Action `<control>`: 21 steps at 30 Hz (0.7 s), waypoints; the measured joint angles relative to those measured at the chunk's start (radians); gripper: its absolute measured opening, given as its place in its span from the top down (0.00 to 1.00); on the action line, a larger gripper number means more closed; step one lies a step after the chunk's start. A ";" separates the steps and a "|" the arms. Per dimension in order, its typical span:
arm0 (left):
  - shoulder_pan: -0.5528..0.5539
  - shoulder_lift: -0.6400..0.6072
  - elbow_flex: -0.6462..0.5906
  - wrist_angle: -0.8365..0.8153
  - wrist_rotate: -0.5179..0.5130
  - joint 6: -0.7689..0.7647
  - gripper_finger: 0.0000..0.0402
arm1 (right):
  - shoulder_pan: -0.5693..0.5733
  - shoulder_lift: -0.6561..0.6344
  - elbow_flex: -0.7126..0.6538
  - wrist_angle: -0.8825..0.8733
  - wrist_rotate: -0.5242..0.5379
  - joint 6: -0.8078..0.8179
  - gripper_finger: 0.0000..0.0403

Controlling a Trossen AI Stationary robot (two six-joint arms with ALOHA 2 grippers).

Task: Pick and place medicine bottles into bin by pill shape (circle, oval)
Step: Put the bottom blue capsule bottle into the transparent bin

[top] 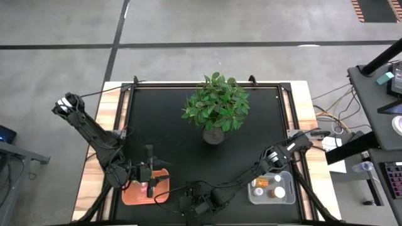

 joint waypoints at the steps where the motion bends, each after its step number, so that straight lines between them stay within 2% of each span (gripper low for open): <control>1: 0.000 0.000 0.000 0.000 0.000 0.000 0.56 | 0.000 0.000 0.000 0.000 0.000 0.000 0.72; 21: 0.000 0.000 0.000 -0.003 0.000 0.001 0.56 | 0.000 -0.042 0.008 -0.042 0.009 -0.003 0.70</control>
